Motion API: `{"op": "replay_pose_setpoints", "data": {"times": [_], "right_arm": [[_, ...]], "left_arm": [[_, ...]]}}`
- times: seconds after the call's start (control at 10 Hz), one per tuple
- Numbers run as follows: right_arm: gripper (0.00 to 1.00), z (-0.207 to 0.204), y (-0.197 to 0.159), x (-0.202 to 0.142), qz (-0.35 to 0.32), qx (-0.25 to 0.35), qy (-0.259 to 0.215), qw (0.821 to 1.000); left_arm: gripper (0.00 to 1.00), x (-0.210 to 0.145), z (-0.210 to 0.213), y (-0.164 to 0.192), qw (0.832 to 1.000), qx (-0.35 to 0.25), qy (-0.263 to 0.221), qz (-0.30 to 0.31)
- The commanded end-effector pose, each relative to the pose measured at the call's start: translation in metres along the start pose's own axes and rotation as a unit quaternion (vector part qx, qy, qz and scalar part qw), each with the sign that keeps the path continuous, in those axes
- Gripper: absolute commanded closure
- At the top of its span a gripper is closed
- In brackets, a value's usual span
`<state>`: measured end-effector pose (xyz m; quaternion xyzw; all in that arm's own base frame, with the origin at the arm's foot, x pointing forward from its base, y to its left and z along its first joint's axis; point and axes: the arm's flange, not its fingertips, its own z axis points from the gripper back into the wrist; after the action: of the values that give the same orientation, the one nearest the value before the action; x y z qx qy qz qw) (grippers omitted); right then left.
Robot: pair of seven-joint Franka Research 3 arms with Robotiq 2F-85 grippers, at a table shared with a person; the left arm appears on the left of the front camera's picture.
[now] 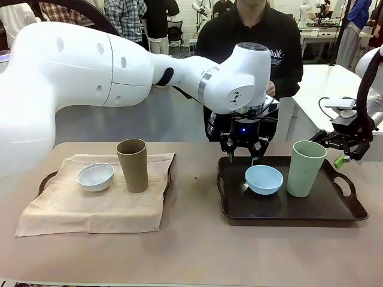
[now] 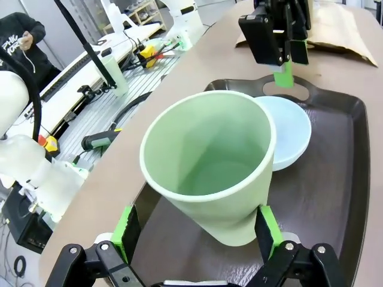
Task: Set up a tray with a mat and arrange the tableware.
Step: Pick up the Picnic Bowl and Reusable plastic cup from the Handle tray in front of the human's position and hold them in the air.
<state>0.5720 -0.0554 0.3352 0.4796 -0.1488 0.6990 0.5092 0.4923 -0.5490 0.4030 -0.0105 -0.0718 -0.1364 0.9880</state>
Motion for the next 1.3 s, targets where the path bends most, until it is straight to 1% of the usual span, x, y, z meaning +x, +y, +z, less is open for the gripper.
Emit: {"op": "replay_pose_setpoints", "data": {"times": [0.0,0.1,0.2,0.4,0.5,0.6,0.9,1.2], "right_arm": [[0.00,-0.018,-0.003,0.003,-0.012,-0.020,0.002,1.000],[0.00,-0.013,-0.003,0.007,-0.032,-0.047,-0.012,0.998],[0.00,-0.005,-0.004,-0.001,-0.002,-0.002,0.002,1.000],[0.00,-0.005,-0.004,-0.001,-0.002,-0.002,0.002,1.000],[0.00,-0.007,-0.005,-0.002,-0.011,-0.011,-0.001,1.000],[0.00,-0.019,-0.009,-0.006,0.007,0.006,0.015,1.000],[0.00,-0.036,-0.013,-0.010,0.008,-0.016,0.005,1.000],[0.00,-0.054,-0.019,-0.003,0.014,-0.009,0.000,1.000]], "left_arm": [[0.37,0.007,0.003,-0.004,1.000,-0.001,-0.001,0.001],[0.37,0.004,0.003,-0.004,1.000,0.021,-0.005,0.002],[0.37,0.000,-0.001,0.000,1.000,0.000,0.000,0.000],[0.37,0.000,-0.001,0.000,1.000,0.000,0.000,0.000],[0.37,-0.001,-0.002,0.000,1.000,0.002,0.001,-0.001],[0.37,-0.001,-0.004,0.003,1.000,-0.002,0.002,-0.008],[0.37,0.003,-0.008,-0.002,1.000,-0.002,0.003,-0.002],[0.37,0.011,-0.013,-0.007,1.000,0.006,0.008,0.002]]}}
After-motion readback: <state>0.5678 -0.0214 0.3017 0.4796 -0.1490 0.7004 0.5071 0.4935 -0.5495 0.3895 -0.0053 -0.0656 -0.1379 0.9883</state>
